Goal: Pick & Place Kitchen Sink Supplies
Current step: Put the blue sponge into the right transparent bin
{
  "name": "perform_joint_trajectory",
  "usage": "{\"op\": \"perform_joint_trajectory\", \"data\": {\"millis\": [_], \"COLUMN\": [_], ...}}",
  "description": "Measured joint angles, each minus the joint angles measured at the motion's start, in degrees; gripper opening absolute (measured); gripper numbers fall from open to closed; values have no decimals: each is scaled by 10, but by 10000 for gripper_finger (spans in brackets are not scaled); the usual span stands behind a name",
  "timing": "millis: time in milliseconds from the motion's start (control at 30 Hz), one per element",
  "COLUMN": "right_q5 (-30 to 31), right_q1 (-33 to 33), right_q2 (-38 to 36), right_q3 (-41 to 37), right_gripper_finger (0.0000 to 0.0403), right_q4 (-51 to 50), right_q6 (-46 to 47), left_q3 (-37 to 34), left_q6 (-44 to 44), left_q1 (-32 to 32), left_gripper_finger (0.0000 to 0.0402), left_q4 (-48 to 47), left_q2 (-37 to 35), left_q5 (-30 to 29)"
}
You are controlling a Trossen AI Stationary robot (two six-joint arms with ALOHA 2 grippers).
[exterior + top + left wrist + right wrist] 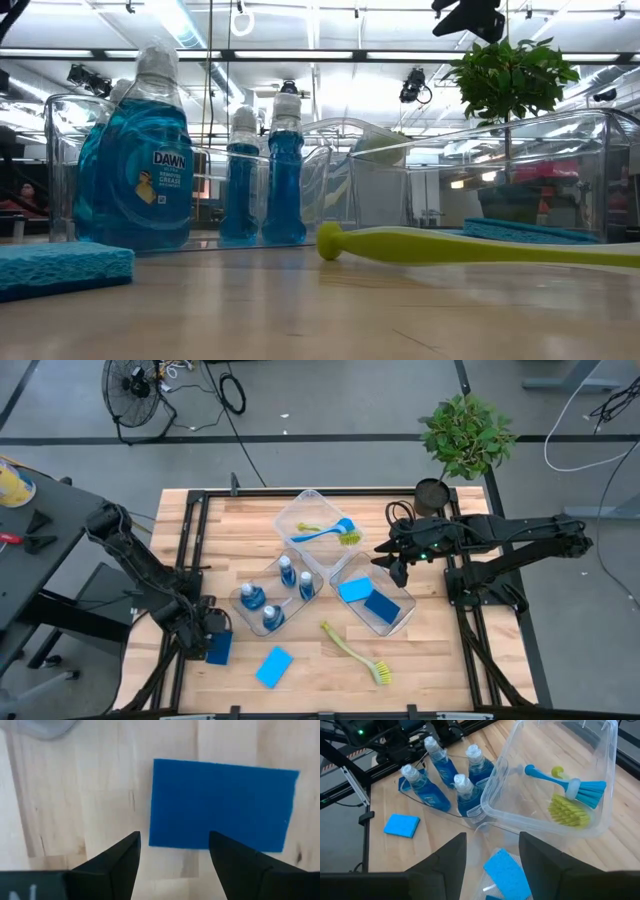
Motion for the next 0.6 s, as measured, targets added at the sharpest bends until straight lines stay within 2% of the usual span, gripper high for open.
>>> {"op": "perform_joint_trajectory", "data": {"millis": [133, 300, 433, 600], "right_q5": [0, 0, 0, 0], "right_q1": [0, 0, 0, 0], "right_q2": [0, 0, 0, 0], "right_q3": [0, 0, 0, 0], "right_gripper_finger": [183, 183, 183, 183], "right_q4": [0, 0, 0, 0], "right_q6": [9, 19, 24, 24], "left_q3": [-16, -49, -51, -51], "left_q6": [-15, -27, -26, -25], "left_q1": [1, 1, 1, 1], "left_gripper_finger": [238, 238, 238, 210], "left_q4": [16, 76, 79, 81], "left_q2": [0, -1, -1, -1], "left_q5": [-13, -2, 0, 1]}}
